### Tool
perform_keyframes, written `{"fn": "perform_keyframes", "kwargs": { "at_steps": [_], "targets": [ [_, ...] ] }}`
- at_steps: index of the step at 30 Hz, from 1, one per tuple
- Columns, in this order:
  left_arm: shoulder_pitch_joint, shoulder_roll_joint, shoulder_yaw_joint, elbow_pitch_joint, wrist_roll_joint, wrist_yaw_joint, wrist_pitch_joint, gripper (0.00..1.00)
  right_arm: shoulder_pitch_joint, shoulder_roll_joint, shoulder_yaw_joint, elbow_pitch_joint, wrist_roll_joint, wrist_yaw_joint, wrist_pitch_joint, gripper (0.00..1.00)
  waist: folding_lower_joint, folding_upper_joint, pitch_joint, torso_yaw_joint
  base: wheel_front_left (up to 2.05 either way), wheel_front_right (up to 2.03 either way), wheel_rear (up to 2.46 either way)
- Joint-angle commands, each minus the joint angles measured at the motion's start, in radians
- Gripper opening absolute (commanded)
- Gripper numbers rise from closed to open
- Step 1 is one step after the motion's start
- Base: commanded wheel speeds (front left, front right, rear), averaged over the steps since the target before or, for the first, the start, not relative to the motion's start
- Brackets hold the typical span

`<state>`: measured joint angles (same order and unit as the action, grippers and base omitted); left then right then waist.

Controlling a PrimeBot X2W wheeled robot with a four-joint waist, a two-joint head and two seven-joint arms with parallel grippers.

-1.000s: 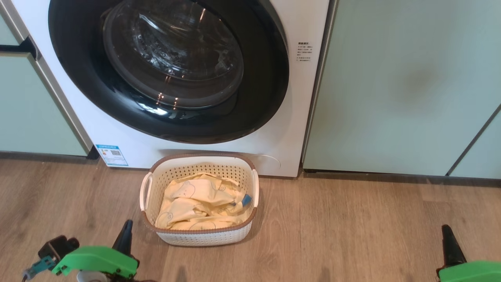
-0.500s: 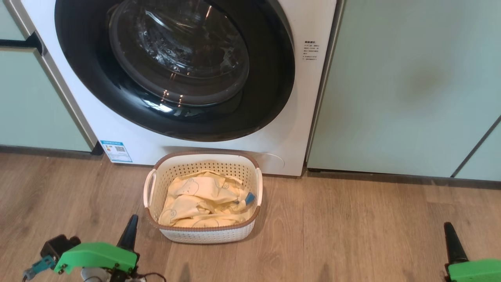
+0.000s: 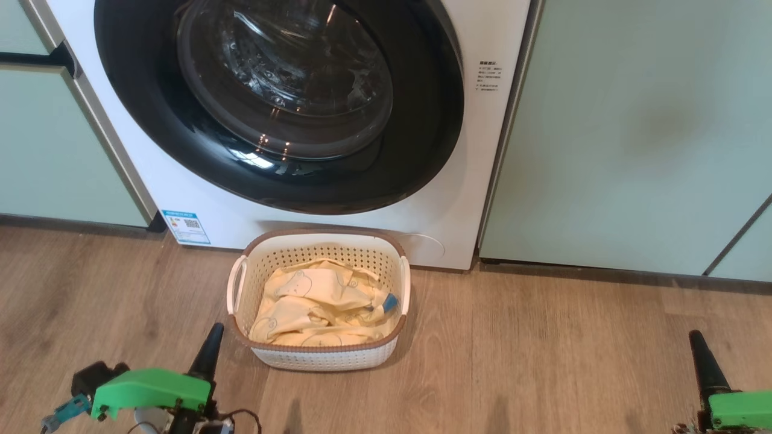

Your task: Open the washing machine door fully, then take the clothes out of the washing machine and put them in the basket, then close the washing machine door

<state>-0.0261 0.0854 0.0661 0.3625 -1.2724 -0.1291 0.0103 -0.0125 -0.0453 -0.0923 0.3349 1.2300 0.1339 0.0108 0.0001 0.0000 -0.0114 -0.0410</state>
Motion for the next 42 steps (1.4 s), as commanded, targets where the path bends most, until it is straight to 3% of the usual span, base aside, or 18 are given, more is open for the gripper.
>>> {"fn": "perform_keyframes", "kwargs": {
  "at_steps": [1,30,42],
  "targets": [
    [-0.064,0.008,0.035,-0.041,-0.02,-0.001,0.009,0.0,-0.064,-0.004,0.01,-0.042,0.024,-0.002,0.008,0.0,-0.0001,0.0,0.0,0.001,0.0,0.0,0.0],
    [-0.081,-0.032,0.047,-0.112,-0.315,-0.002,0.097,0.0,-0.093,-0.005,-0.019,-0.087,0.355,-0.003,0.096,0.0,-0.0001,0.0,0.014,0.038,0.0,0.0,0.0],
    [-0.082,-0.035,0.048,-0.118,-0.336,-0.002,0.103,0.0,-0.095,-0.005,-0.021,-0.09,0.379,-0.003,0.102,0.0,-0.0001,0.0,0.014,0.041,0.0,0.0,0.0]
  ]
}}
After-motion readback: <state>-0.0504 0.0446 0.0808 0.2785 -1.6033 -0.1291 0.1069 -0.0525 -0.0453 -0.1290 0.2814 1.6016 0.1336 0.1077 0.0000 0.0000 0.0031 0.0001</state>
